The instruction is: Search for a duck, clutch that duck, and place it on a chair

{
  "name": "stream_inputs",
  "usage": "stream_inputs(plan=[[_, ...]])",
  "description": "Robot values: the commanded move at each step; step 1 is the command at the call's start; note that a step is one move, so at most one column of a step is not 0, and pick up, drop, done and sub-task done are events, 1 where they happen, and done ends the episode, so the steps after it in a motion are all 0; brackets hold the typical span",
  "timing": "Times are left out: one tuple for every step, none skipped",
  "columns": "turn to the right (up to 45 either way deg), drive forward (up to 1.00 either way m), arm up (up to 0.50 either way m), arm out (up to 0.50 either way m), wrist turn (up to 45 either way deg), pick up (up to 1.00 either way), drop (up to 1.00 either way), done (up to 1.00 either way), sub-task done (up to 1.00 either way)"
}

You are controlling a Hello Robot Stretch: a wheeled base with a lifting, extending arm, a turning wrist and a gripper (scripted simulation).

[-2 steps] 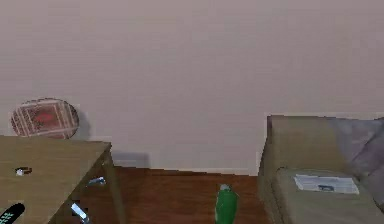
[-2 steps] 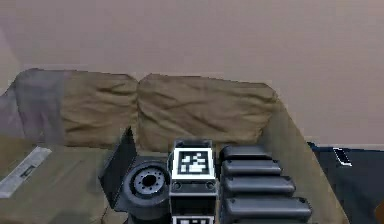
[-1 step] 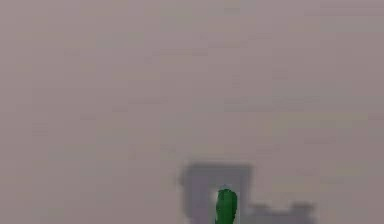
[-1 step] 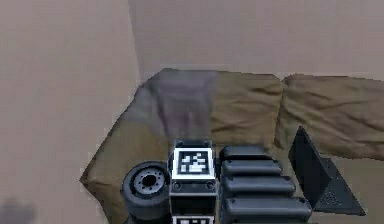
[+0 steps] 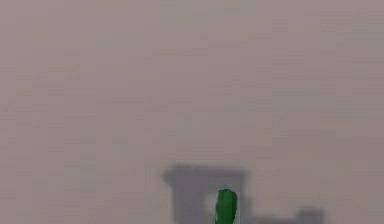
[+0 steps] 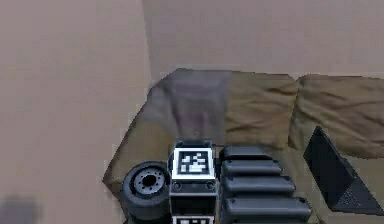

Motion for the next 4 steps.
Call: stream_inputs(plan=[[-45.0, 0.00, 0.00, 0.00, 0.0, 0.00, 0.00, 0.00, 0.00], [-45.0, 0.00, 0.00, 0.00, 0.0, 0.00, 0.00, 0.00, 0.00], [-45.0, 0.00, 0.00, 0.00, 0.0, 0.00, 0.00, 0.00, 0.00], [-33.0, 0.00, 0.00, 0.00, 0.0, 0.00, 0.00, 0.00, 0.00]])
